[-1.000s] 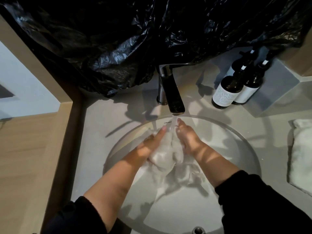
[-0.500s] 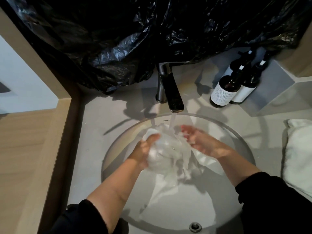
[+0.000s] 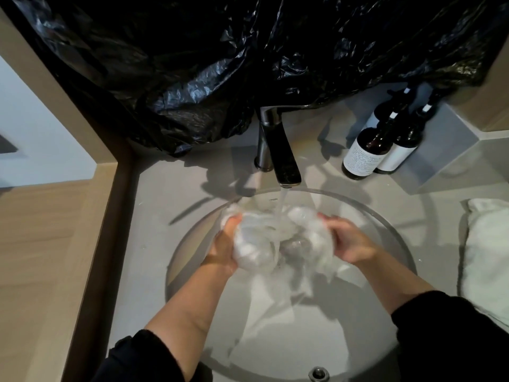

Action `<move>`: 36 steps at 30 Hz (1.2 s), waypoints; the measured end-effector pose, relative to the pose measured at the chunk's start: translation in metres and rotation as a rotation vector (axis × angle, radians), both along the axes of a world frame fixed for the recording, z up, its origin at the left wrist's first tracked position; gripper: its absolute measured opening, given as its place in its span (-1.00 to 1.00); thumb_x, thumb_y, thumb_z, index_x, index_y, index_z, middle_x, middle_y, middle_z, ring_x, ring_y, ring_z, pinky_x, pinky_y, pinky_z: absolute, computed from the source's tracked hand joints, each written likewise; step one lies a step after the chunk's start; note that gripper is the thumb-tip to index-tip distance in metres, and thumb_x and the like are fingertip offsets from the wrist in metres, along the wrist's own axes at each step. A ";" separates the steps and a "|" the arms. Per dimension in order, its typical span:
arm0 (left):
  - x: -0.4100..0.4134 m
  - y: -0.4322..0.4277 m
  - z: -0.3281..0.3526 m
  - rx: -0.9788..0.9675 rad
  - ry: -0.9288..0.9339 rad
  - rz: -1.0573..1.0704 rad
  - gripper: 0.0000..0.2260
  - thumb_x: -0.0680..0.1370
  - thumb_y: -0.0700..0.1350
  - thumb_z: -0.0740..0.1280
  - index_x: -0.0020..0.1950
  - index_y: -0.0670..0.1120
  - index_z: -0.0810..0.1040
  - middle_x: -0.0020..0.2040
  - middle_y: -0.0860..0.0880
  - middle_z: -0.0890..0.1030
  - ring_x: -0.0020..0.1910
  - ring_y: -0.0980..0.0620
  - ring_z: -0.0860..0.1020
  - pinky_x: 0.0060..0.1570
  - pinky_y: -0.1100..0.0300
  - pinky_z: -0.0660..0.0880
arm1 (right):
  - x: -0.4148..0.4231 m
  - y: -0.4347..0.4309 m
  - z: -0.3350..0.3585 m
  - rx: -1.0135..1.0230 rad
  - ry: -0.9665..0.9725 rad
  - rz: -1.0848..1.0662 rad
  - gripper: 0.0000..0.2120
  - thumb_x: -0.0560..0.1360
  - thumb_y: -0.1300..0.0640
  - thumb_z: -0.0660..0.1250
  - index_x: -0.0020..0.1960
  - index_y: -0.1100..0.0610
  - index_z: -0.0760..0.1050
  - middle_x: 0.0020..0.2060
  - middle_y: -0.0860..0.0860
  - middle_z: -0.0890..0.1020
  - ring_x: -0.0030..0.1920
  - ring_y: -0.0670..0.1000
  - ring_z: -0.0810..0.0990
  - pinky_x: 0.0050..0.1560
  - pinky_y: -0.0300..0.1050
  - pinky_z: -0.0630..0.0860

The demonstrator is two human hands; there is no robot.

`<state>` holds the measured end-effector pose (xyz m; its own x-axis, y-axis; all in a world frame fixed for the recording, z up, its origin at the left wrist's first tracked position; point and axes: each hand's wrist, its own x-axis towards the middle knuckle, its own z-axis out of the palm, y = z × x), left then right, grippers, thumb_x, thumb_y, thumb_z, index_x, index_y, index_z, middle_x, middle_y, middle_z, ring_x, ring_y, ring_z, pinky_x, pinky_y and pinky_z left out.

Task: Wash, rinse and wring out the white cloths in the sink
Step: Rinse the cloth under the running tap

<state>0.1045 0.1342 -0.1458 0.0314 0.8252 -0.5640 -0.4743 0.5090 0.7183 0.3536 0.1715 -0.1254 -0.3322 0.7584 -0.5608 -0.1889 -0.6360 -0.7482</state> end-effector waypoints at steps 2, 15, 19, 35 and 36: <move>0.007 -0.002 -0.002 0.006 0.108 0.068 -0.72 0.51 0.03 0.36 0.10 -0.12 0.60 0.10 -0.22 0.63 0.05 -0.17 0.61 0.10 -0.05 0.52 | -0.008 0.000 0.020 0.155 -0.057 -0.121 -0.63 0.35 0.02 0.51 0.05 0.20 0.55 -0.09 0.13 0.59 -0.14 0.01 0.60 -0.06 -0.05 0.50; 0.026 -0.003 -0.007 0.046 -0.076 -0.002 -0.86 0.44 -0.06 0.35 -0.06 -0.08 0.56 -0.09 -0.17 0.56 -0.12 -0.12 0.55 -0.12 0.10 0.49 | -0.107 -0.006 0.022 0.620 -0.465 -0.276 -0.93 0.51 0.25 0.23 -0.04 0.12 0.43 -0.20 0.21 0.45 -0.28 -0.05 0.51 -0.11 -0.09 0.50; 0.020 -0.001 -0.009 0.080 0.001 -0.097 -0.86 0.54 -0.07 0.28 -0.16 -0.11 0.51 -0.26 -0.05 0.58 -0.24 -0.02 0.57 -0.24 0.18 0.51 | -0.107 -0.010 0.012 0.596 -0.965 -0.150 -0.60 0.60 0.18 -0.09 0.37 0.28 0.26 0.18 0.14 0.46 0.17 0.08 0.47 0.19 -0.14 0.40; 0.013 -0.005 -0.002 0.052 0.112 -0.341 -0.46 0.31 0.26 0.48 0.10 -0.10 0.62 0.01 -0.15 0.68 0.02 -0.14 0.64 0.17 -0.03 0.52 | -0.077 -0.007 0.054 0.638 -0.802 0.399 -0.75 0.52 0.35 0.29 -0.19 0.03 0.42 -0.36 -0.16 0.48 -0.33 -0.20 0.45 -0.25 -0.47 0.36; 0.014 -0.005 -0.001 0.027 0.122 -0.348 -0.41 0.28 0.29 0.50 0.13 -0.09 0.60 0.05 -0.14 0.67 0.05 -0.14 0.63 0.18 -0.06 0.51 | -0.076 -0.003 0.060 0.641 -0.800 0.393 -0.75 0.51 0.32 0.34 -0.22 0.03 0.42 -0.45 -0.17 0.48 -0.40 -0.21 0.45 -0.32 -0.46 0.35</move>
<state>0.1186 0.1293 -0.1466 0.2466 0.7914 -0.5594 -0.1859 0.6051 0.7741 0.2774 0.1683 -0.0654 -0.3306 0.9068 -0.2615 0.6290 0.0051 -0.7774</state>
